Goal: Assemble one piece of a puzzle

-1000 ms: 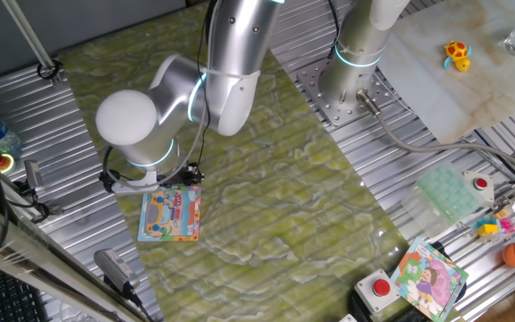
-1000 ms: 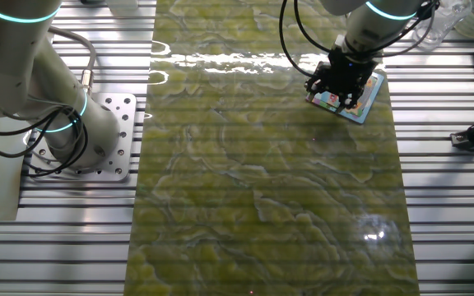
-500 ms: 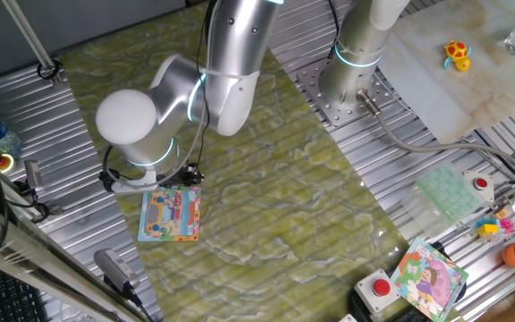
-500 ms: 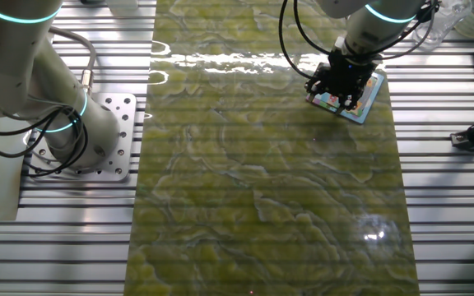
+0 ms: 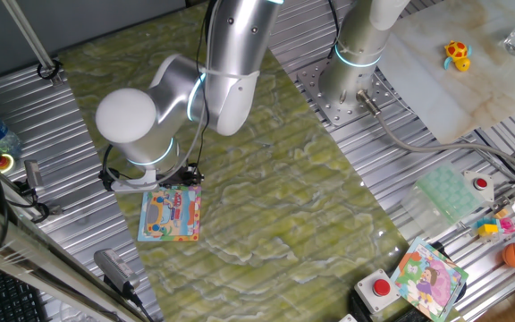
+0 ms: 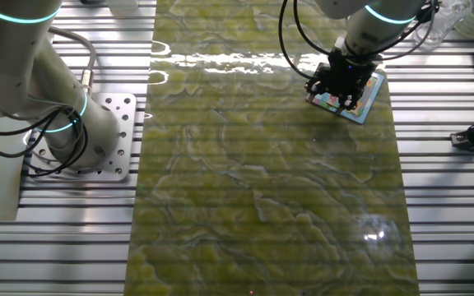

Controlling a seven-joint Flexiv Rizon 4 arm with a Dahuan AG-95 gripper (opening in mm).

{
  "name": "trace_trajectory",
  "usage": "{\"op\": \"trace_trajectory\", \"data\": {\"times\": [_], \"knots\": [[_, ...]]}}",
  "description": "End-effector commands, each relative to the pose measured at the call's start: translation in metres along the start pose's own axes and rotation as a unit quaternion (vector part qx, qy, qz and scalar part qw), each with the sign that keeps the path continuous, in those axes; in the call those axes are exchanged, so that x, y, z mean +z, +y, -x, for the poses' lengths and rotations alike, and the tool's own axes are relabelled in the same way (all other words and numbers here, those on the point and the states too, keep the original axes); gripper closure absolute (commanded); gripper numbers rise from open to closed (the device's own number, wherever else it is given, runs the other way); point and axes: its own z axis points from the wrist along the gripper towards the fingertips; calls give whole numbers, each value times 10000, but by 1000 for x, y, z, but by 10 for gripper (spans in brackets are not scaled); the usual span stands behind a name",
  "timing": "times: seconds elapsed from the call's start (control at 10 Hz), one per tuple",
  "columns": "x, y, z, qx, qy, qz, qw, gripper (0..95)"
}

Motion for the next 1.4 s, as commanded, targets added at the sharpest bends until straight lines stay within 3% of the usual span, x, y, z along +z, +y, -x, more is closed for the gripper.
{"op": "trace_trajectory", "data": {"times": [0.1, 1.4], "knots": [[0, 0, 0, -5, -19, 7, 10000, 380], [-1, 0, 3, 17, -83, 38, 10000, 380]]}}
